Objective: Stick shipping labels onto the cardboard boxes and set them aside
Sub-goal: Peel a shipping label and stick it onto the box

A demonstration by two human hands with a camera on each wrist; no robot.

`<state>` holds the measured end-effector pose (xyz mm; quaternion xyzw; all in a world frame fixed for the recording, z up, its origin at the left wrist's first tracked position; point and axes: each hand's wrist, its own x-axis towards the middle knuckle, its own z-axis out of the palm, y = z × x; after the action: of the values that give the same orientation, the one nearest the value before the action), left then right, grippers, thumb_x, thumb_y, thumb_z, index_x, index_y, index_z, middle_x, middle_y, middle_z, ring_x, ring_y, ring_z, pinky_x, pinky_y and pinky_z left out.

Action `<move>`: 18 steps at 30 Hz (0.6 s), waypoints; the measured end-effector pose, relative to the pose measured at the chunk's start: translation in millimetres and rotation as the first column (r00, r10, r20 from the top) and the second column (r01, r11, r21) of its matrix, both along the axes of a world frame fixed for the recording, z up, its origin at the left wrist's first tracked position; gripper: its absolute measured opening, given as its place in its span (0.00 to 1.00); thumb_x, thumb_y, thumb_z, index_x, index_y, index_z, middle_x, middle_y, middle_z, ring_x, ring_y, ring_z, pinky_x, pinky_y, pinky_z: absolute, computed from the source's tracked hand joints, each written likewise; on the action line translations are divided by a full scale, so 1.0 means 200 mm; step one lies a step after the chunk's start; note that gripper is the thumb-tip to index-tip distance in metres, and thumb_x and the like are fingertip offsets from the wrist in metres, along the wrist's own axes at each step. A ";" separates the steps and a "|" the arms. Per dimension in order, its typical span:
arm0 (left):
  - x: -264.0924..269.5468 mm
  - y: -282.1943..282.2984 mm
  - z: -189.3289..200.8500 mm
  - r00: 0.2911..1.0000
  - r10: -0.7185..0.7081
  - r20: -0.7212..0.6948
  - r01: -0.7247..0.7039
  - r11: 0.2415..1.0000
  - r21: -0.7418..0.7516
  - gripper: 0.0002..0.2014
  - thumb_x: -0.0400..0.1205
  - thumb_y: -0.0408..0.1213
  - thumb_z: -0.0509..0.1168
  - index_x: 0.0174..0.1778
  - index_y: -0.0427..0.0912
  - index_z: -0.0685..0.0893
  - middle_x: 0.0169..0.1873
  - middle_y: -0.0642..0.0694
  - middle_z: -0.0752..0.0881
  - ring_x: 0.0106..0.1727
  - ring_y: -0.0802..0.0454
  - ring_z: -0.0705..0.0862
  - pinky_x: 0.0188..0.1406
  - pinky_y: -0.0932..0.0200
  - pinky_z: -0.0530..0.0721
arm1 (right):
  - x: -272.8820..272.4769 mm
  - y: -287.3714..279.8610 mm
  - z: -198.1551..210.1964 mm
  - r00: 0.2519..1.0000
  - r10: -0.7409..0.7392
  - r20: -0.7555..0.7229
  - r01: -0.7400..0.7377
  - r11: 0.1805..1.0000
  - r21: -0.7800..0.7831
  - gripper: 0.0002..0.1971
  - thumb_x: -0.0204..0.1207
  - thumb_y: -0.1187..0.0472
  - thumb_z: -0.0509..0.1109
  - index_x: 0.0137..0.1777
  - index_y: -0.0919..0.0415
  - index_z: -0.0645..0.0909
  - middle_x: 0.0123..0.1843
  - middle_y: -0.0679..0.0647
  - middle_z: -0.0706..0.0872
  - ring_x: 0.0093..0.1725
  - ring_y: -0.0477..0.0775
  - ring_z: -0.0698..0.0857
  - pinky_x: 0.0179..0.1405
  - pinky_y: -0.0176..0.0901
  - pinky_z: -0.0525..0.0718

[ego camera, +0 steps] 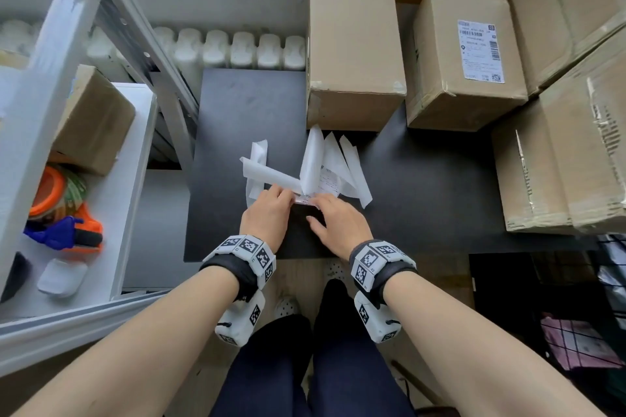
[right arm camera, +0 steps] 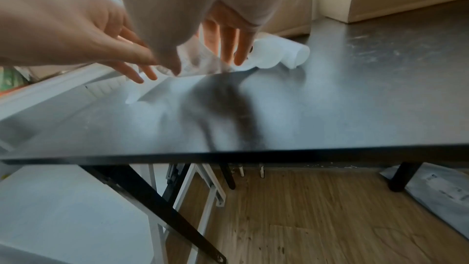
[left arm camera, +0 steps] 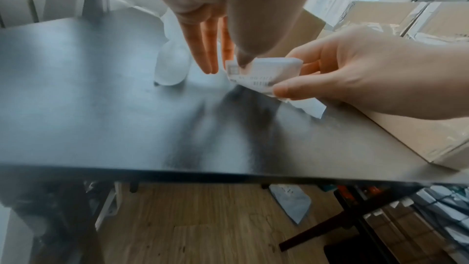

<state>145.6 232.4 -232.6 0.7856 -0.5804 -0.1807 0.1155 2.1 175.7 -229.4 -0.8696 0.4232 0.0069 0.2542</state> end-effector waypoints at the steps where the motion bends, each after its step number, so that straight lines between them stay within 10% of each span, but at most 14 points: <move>1: 0.00 -0.01 0.03 1.000 0.002 -0.004 -0.002 1.000 -0.008 0.07 0.84 0.33 0.58 0.51 0.38 0.80 0.47 0.42 0.81 0.47 0.42 0.80 0.32 0.51 0.75 | 0.00 -0.01 0.04 1.000 -0.018 -0.023 0.018 1.000 0.007 0.15 0.83 0.55 0.60 0.65 0.60 0.77 0.63 0.54 0.83 0.61 0.59 0.81 0.57 0.48 0.76; 18: 0.04 -0.42 0.57 0.994 0.011 0.106 -0.005 0.998 -0.057 0.10 0.85 0.33 0.56 0.56 0.43 0.82 0.52 0.43 0.80 0.53 0.42 0.80 0.43 0.52 0.74 | -0.01 -0.42 0.58 0.994 -0.065 0.090 0.072 0.994 -0.077 0.15 0.84 0.52 0.58 0.61 0.55 0.82 0.54 0.58 0.89 0.53 0.65 0.85 0.52 0.55 0.82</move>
<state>152.8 149.4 -118.5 0.7928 -0.5875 -0.1217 0.1077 0.1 91.6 -113.6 -0.8636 0.4412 -0.0568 0.2373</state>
